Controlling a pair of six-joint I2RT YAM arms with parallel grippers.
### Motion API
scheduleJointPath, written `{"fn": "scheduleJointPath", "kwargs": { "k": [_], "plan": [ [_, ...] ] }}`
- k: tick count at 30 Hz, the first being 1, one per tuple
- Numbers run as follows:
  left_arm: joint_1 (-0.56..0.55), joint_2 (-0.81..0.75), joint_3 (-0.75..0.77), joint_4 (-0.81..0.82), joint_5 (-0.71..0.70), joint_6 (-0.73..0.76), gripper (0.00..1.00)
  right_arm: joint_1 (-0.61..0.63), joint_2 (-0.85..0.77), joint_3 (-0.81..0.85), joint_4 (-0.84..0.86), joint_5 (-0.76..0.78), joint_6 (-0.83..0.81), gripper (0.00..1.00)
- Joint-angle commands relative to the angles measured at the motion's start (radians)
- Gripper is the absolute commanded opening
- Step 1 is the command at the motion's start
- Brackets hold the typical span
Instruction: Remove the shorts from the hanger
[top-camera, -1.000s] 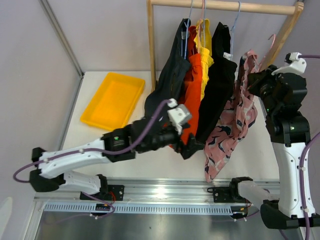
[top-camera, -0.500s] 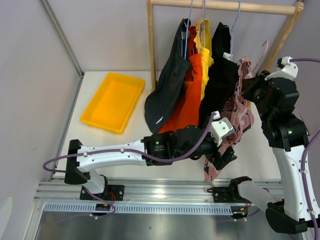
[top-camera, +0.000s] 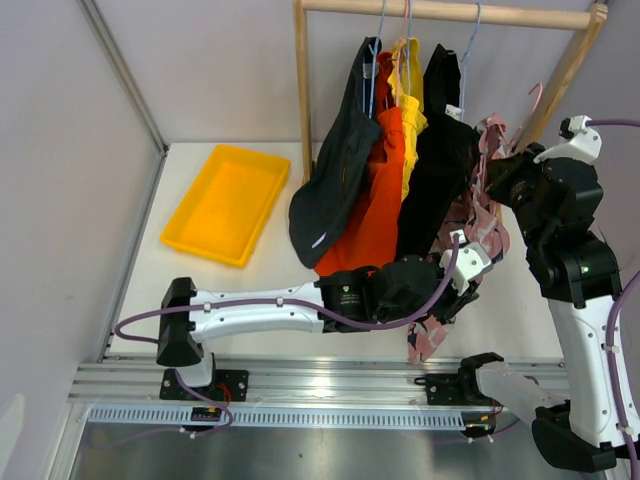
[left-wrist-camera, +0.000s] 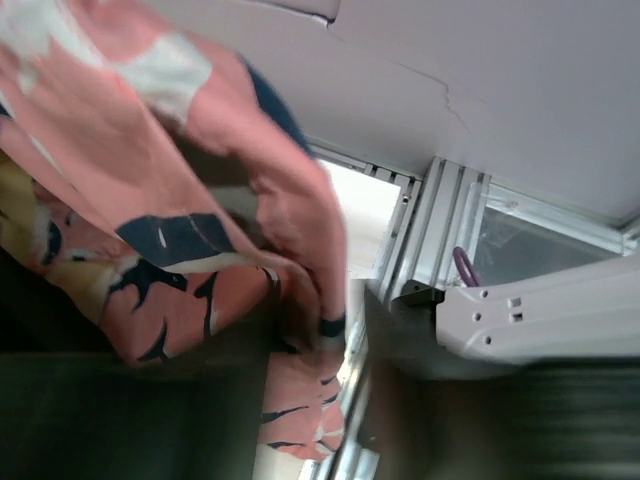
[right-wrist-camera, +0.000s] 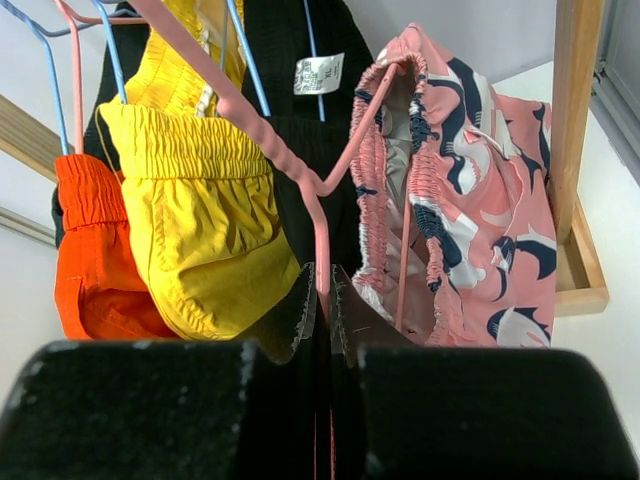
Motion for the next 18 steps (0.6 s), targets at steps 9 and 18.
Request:
{"fn": "scheduleJointPath", "kwargs": {
  "k": [9,18],
  "plan": [
    [-0.048,-0.138,-0.11,0.062,-0.133,-0.007,0.0,0.003,-0.016,0.068,0.016,0.03,0.003,0.0],
    [-0.283,-0.27,-0.428,0.136,-0.245,-0.122,0.0,-0.075,0.043,0.126,0.029,0.036,-0.045,0.0]
  ]
}}
